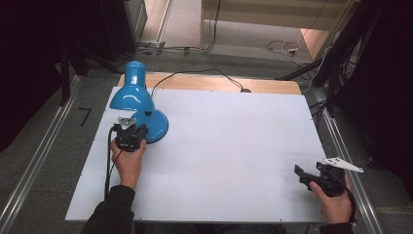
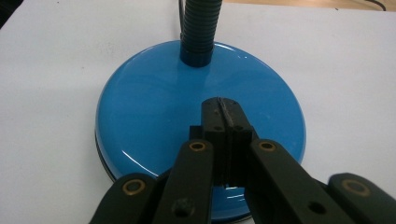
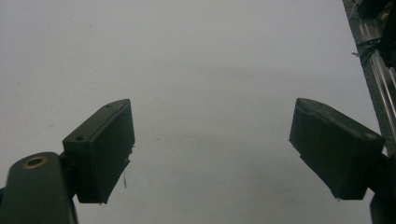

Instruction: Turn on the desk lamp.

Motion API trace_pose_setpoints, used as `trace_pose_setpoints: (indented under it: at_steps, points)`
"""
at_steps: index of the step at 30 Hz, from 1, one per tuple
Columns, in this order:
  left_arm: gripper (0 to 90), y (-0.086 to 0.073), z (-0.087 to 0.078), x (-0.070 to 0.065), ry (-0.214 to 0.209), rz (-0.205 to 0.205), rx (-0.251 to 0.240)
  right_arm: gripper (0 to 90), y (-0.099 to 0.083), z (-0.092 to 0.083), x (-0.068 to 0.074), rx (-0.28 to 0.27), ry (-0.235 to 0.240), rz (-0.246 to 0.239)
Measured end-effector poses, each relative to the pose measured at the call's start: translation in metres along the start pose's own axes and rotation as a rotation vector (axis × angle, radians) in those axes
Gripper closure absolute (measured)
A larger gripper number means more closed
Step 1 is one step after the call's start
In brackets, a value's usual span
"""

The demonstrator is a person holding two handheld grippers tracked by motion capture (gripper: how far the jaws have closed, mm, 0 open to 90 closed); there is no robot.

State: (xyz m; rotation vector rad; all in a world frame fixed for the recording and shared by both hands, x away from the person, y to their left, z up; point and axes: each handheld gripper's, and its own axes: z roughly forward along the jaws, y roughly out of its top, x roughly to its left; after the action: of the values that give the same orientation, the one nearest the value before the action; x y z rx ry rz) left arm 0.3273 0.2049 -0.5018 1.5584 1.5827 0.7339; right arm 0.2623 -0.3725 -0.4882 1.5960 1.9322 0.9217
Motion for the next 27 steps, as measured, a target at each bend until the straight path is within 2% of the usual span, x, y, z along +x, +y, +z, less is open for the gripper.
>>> trace_pose_setpoints:
  at_steps: [27]
  points:
    - [90.0,-0.0015,0.0004,-0.0013,0.009,0.021,0.0,12.9,-0.0004,0.0008,0.0003,0.008,0.003,0.003]
